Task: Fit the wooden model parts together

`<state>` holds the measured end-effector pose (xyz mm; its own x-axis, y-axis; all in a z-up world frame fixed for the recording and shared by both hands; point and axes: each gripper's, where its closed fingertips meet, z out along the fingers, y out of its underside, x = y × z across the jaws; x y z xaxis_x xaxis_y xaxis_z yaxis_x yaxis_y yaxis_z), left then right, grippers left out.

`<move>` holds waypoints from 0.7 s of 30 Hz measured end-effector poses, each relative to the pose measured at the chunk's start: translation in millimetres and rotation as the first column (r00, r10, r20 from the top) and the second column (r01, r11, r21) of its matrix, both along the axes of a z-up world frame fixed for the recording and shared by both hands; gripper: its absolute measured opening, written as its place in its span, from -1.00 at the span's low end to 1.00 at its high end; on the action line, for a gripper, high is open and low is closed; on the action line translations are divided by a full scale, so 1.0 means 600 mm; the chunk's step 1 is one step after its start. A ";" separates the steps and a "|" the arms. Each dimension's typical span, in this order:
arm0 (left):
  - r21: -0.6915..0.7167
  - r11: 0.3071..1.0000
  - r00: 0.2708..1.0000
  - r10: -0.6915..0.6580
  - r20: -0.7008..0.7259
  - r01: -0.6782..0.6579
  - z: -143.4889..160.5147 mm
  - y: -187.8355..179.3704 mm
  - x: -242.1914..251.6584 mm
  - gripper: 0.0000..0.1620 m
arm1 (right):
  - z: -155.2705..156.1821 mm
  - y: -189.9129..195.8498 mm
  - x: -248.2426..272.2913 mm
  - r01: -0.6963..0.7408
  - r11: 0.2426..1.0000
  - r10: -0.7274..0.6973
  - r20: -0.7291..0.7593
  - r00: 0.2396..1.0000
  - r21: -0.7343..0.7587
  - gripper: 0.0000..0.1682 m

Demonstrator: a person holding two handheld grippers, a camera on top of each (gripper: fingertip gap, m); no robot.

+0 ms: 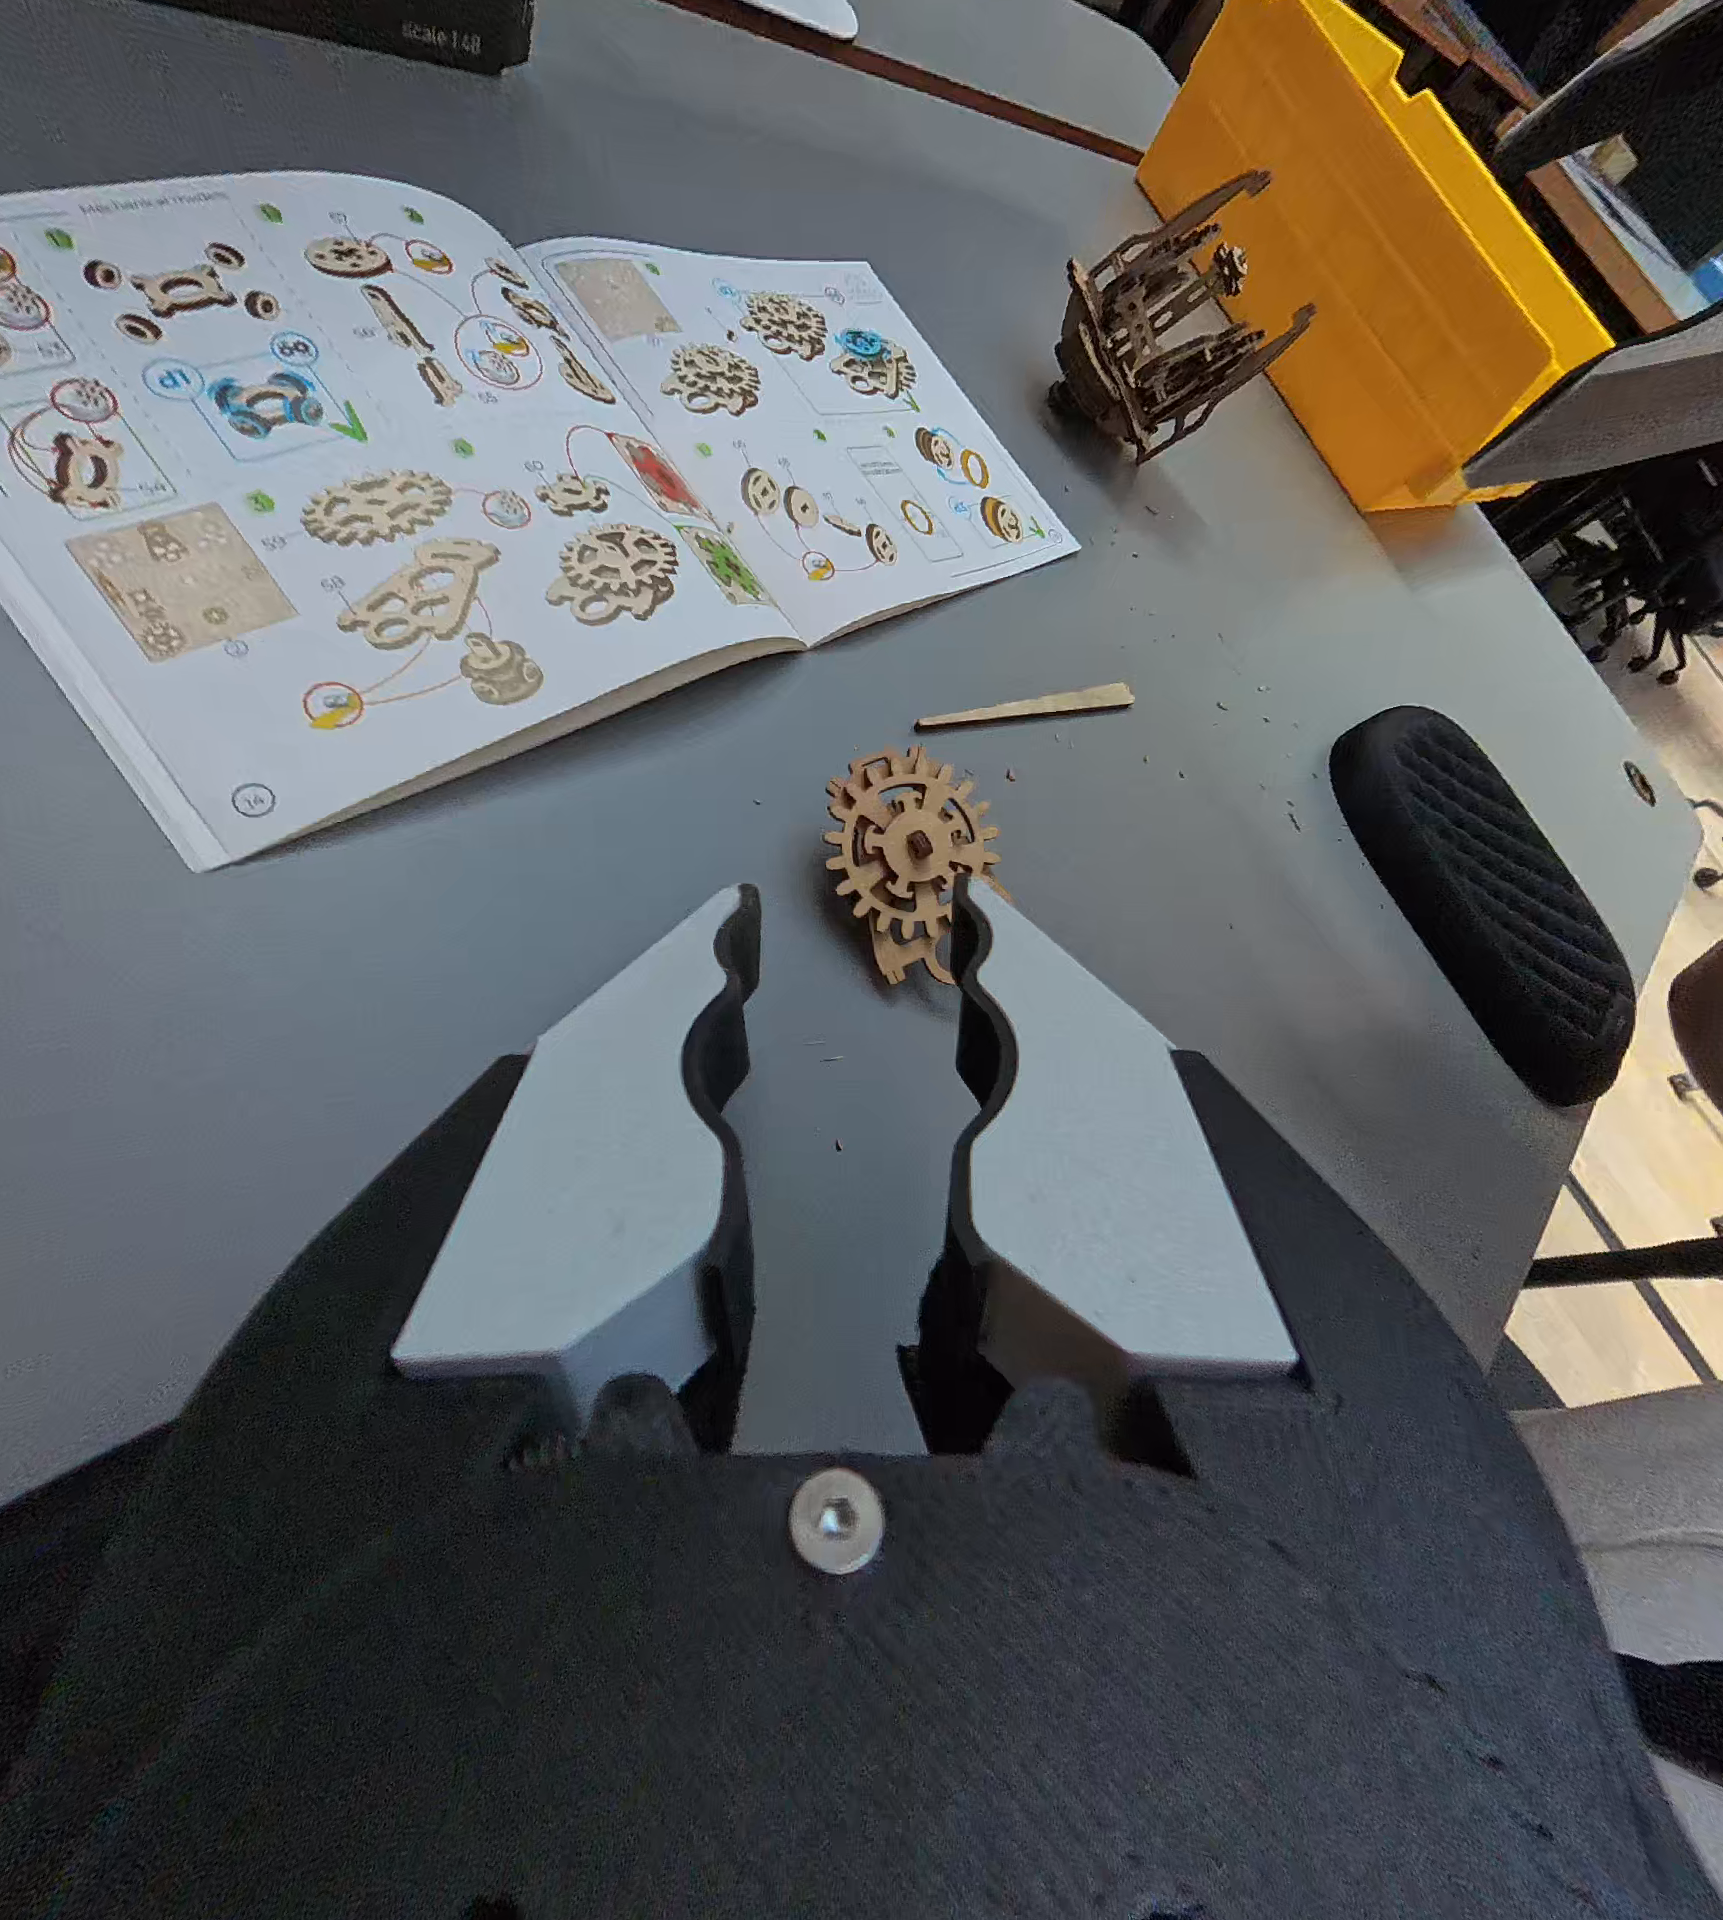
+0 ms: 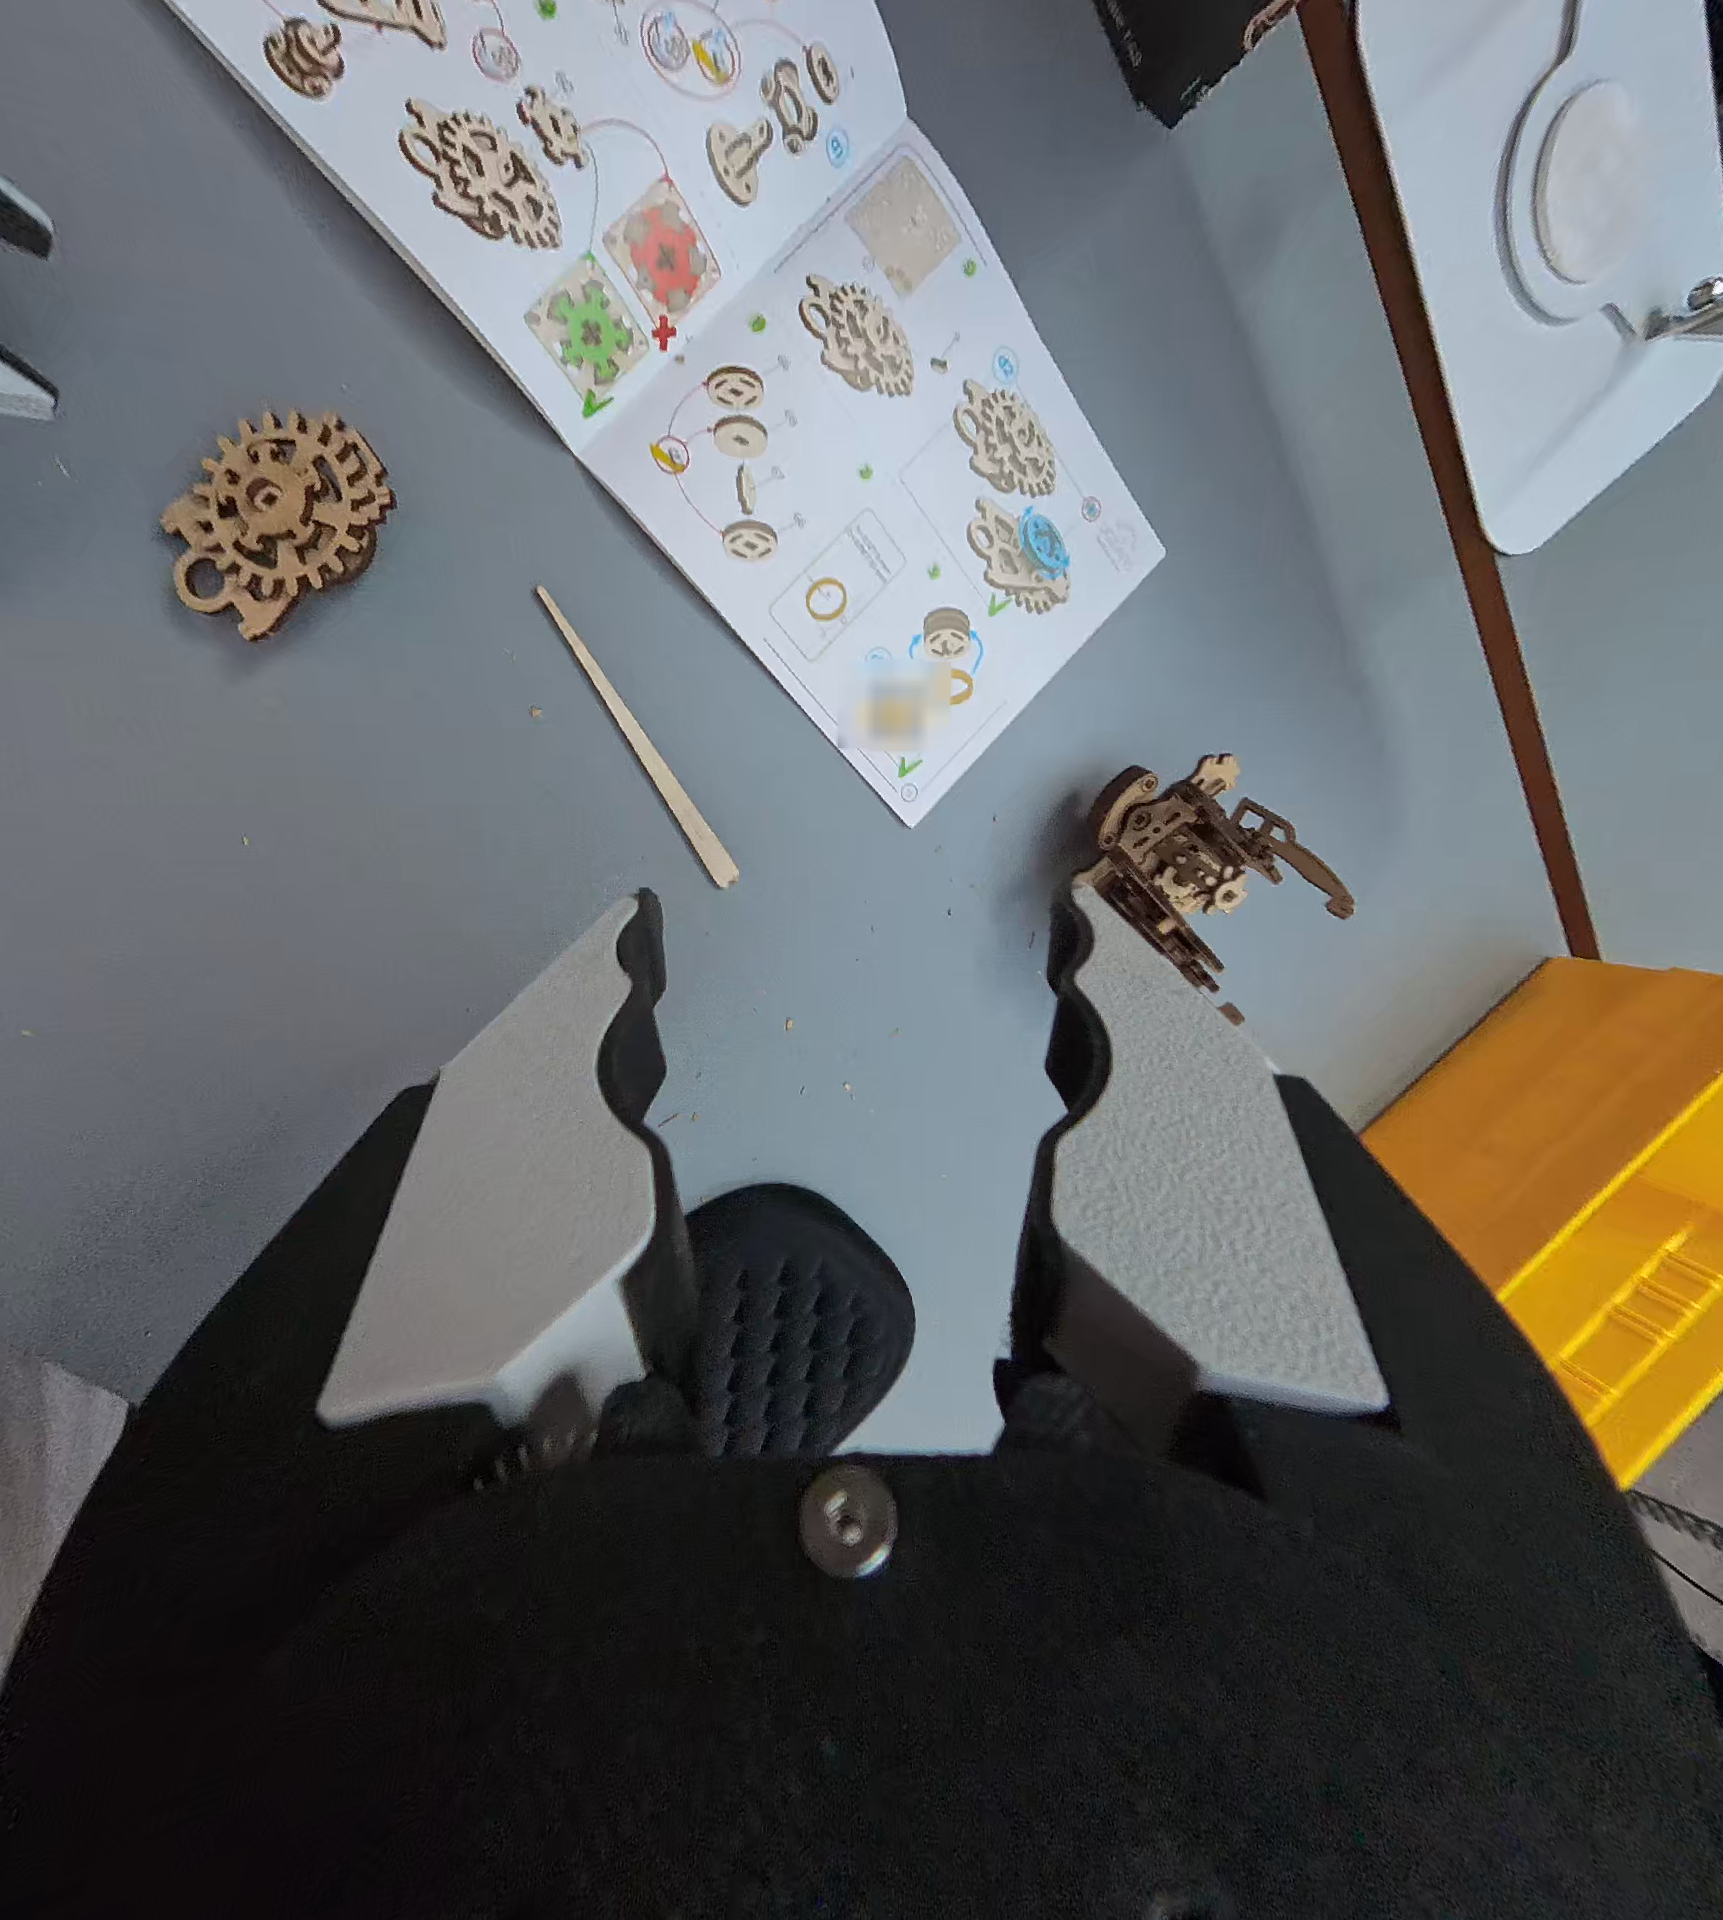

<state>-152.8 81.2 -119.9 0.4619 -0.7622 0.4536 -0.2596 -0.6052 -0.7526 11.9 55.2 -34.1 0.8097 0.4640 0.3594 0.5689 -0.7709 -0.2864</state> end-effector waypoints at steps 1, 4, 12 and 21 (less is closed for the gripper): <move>0.012 1.000 1.000 -0.018 -0.005 0.018 0.000 0.006 0.006 -0.56 | 0.003 -0.006 -0.005 -0.006 1.000 0.008 0.055 0.998 -0.027 -0.14; -0.027 0.994 0.994 -0.109 0.011 0.109 0.004 0.015 0.028 -0.58 | 0.003 -0.029 -0.012 0.009 0.991 0.014 0.171 0.985 -0.133 -0.15; 0.052 0.992 0.993 -0.109 -0.034 0.111 0.036 0.092 0.041 -0.64 | 0.025 -0.070 0.024 0.075 0.963 0.037 0.399 0.916 -0.261 -0.15; 0.114 0.993 0.992 -0.031 0.121 0.017 0.099 0.178 0.035 -0.65 | 0.039 -0.077 0.053 0.157 0.947 -0.015 0.449 0.893 -0.282 -0.16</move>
